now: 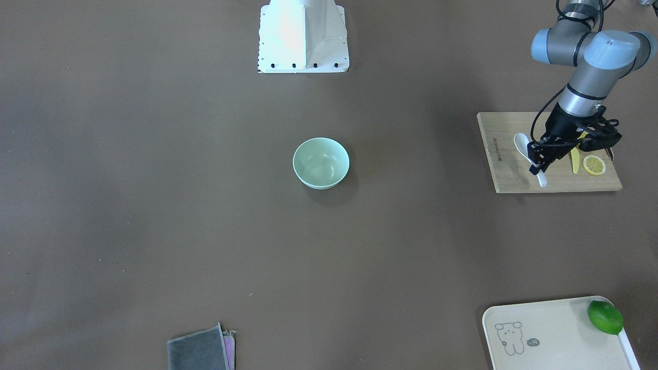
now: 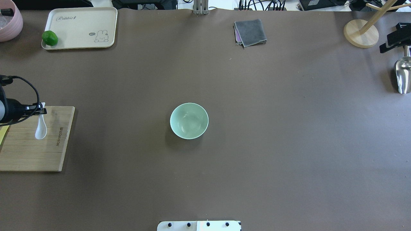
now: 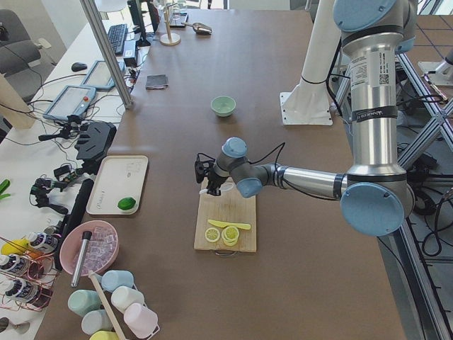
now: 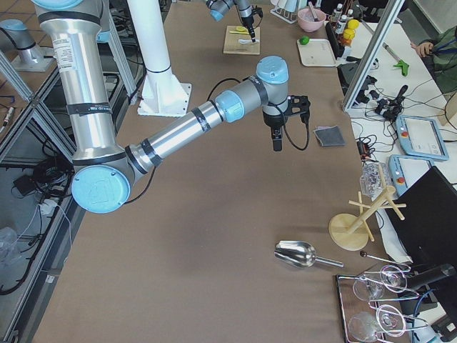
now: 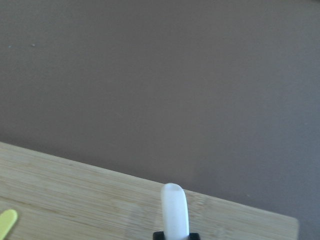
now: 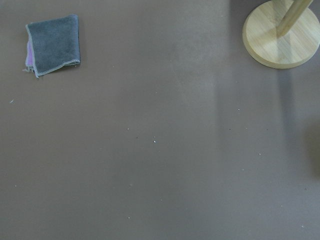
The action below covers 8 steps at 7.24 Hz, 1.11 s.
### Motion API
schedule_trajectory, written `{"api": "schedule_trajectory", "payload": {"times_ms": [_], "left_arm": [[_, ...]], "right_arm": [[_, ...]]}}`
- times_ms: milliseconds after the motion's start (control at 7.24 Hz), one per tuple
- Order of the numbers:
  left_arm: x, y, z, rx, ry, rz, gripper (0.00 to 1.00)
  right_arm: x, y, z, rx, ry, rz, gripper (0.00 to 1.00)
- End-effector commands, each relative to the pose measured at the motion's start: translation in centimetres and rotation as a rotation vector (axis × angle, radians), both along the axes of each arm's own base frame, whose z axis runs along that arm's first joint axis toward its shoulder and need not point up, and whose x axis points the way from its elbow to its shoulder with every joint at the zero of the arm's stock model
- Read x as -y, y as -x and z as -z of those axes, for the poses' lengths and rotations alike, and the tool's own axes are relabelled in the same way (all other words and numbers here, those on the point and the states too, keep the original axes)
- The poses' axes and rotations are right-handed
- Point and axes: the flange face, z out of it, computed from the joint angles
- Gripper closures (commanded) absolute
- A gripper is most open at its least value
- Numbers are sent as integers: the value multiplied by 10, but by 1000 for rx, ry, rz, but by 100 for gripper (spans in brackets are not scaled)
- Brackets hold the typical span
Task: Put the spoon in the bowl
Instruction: 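Carry the white spoon with the left gripper over the green bowl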
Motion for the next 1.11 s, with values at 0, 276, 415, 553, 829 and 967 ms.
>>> {"api": "schedule_trajectory", "payload": {"times_ms": [0,276,415,553,829,967], "left_arm": [[42,-40,112,-176,77,129,100],[54,-144,229,-273,158,166,100],[46,-199,284,-267,177,178,100],[49,-228,312,-272,190,203,100],[59,-263,321,-255,198,232,100],[46,-276,324,-253,189,219,100]], "right_arm": [[-8,-3,-21,-19,30,-1,0],[-23,-18,-53,-66,65,-22,0],[-35,-32,-79,-106,48,15,0],[-44,-53,-98,-127,28,33,0],[-65,-86,-133,-138,5,81,0],[-73,-92,-137,-126,12,73,0]]}}
